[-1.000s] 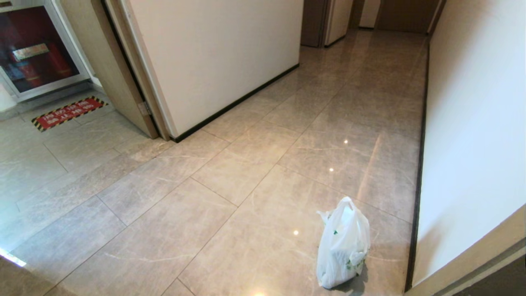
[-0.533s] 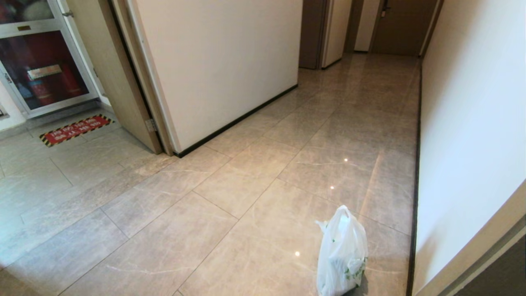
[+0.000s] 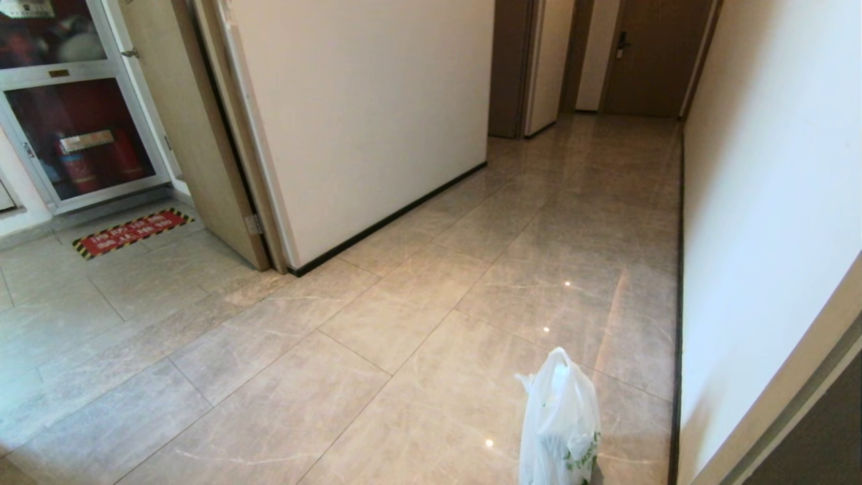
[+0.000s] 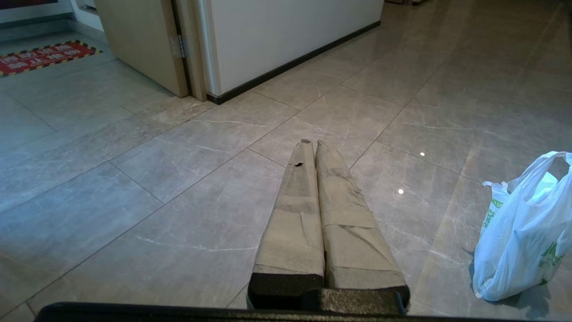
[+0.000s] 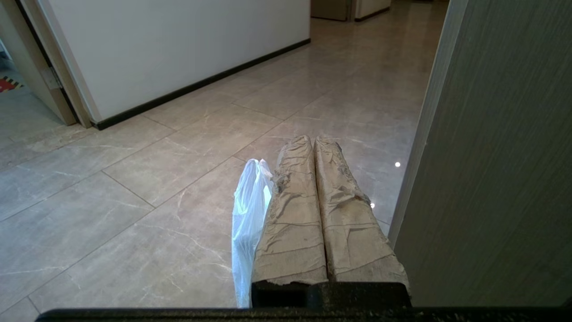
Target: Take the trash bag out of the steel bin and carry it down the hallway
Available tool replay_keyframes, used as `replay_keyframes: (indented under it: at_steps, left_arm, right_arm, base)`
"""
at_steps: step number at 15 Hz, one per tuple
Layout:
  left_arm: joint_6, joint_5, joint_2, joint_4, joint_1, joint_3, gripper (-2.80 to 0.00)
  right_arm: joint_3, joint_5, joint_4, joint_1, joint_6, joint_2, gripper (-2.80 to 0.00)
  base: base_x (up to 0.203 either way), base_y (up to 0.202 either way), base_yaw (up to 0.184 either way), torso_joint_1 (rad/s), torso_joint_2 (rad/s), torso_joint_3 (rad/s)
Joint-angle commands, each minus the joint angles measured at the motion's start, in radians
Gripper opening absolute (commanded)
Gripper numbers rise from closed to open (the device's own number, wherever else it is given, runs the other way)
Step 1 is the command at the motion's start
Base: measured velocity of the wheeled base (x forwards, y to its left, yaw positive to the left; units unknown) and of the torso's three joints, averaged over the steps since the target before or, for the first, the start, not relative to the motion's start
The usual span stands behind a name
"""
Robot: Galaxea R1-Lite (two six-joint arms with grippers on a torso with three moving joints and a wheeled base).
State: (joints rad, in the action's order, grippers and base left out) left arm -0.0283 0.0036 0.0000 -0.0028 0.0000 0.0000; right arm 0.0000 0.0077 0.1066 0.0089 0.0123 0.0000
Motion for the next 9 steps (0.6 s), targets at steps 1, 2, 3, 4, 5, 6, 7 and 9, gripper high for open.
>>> replay_keyframes:
  at_steps: [1, 2, 3, 4, 5, 6, 7, 9]
  left_arm:
    - [-0.001, -0.001, 0.0, 0.0, 0.0, 0.0, -2.8]
    - [-0.001, -0.001, 0.0, 0.0, 0.0, 0.0, -2.8]
    - [-0.001, -0.001, 0.0, 0.0, 0.0, 0.002, -2.8]
    - [-0.001, -0.001, 0.0, 0.0, 0.0, 0.001, -2.8]
    - [-0.001, -0.001, 0.0, 0.0, 0.0, 0.002, -2.8]
    - [-0.001, -0.001, 0.0, 0.0, 0.0, 0.002, -2.8]
    - [-0.001, 0.001, 0.0, 0.0, 0.0, 0.0, -2.8]
    - [-0.001, -0.001, 0.0, 0.0, 0.0, 0.002, -2.8]
  right_arm:
    - [0.04, 0.0, 0.001, 0.001, 0.0, 0.001, -2.8]
    - [0.04, 0.0, 0.0, 0.0, 0.0, 0.001, -2.8]
    - [0.04, -0.002, -0.001, 0.002, 0.0, 0.0, -2.8]
    - [0.04, 0.0, 0.001, 0.0, 0.003, 0.0, -2.8]
    - [0.04, 0.0, 0.001, 0.0, 0.003, 0.0, -2.8]
    - [0.04, 0.0, 0.001, 0.0, 0.002, 0.001, -2.8]
    - [0.04, 0.002, 0.001, 0.0, 0.003, 0.0, -2.8]
    - [0.04, 0.0, 0.001, 0.0, 0.008, 0.0, -2.8]
  base:
    - [0.0, 0.0, 0.0, 0.0, 0.0, 0.0]
    - [0.0, 0.0, 0.0, 0.0, 0.0, 0.0]
    - [0.0, 0.0, 0.0, 0.0, 0.0, 0.0]
    - [0.0, 0.0, 0.0, 0.0, 0.0, 0.0]
    - [0.0, 0.0, 0.0, 0.0, 0.0, 0.0]
    - [0.0, 0.0, 0.0, 0.0, 0.0, 0.0]
    - [0.0, 0.0, 0.0, 0.0, 0.0, 0.0]
    - [0.0, 0.0, 0.0, 0.0, 0.0, 0.0]
